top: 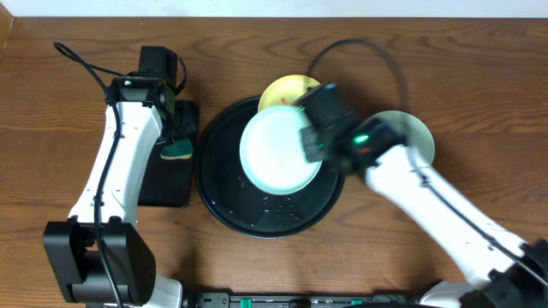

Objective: Clean dirty plates on tray and stack at the side
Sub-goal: 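Lift the second mint plate with the right gripper toward the first plate, then release the mint plate onto the first plate and raise the right gripper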

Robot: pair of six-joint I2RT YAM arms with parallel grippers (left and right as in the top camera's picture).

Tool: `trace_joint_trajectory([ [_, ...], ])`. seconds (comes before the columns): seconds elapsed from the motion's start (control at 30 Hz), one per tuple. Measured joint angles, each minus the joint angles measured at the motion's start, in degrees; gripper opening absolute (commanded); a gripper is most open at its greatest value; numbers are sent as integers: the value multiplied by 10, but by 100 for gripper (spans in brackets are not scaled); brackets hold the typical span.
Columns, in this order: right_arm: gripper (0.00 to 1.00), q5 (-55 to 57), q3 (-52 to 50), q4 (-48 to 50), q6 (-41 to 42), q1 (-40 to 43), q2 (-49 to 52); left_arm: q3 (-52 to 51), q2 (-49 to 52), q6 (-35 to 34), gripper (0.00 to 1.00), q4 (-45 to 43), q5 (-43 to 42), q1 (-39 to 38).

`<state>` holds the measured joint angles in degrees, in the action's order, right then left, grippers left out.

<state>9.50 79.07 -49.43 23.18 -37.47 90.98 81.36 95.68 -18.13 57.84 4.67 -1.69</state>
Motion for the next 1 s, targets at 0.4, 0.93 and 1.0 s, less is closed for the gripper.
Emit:
trace_joint_trajectory([
  [0.4,1,-150,1,-97,-4,319,-104,0,0,0,8,0,0,0],
  [0.93,1,-86,-156,2,-10,471,-99,0,0,0,7,0,0,0],
  [1.0,1,-84,-190,41,-11,471,-98,0,0,0,7,0,0,0],
])
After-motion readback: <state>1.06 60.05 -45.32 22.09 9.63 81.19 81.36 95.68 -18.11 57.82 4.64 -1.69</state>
